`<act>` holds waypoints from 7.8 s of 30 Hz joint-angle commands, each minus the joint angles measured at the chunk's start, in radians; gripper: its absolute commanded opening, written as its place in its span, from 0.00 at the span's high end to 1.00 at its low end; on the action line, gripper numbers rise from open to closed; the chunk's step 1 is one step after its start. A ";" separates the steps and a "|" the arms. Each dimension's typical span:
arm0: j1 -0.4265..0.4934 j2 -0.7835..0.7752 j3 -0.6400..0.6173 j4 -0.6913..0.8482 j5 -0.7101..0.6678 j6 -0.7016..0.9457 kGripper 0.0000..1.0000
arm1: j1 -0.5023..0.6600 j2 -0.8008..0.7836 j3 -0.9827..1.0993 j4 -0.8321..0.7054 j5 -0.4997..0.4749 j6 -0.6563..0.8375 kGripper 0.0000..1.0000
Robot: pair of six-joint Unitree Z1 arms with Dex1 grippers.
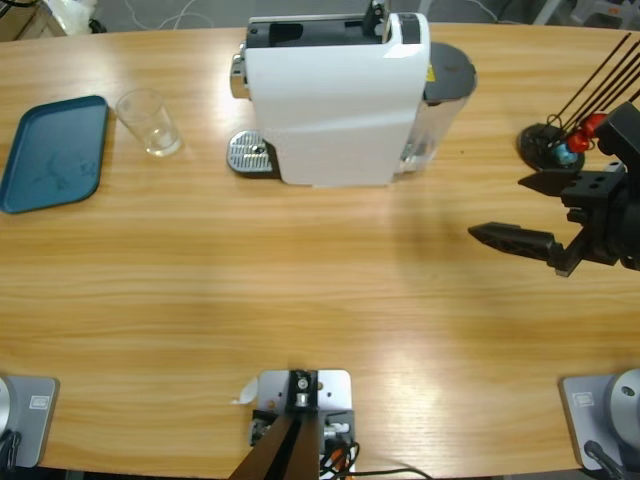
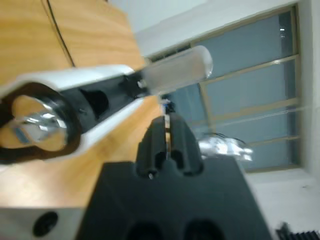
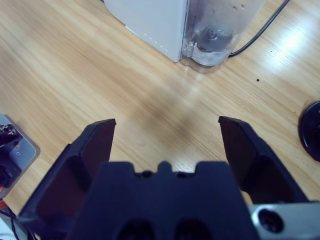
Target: Pour coffee
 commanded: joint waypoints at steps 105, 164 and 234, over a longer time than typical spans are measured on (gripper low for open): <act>-0.416 -0.491 0.305 0.672 1.145 0.817 0.03 | -0.674 0.386 -0.025 -0.213 -0.159 0.154 1.00; -0.416 -0.463 0.304 0.663 1.143 0.810 0.03 | -0.096 0.083 -0.542 0.473 0.048 -0.367 1.00; -0.416 -0.432 0.301 0.660 1.131 0.810 0.03 | -0.018 0.831 -1.181 0.402 0.146 -0.735 1.00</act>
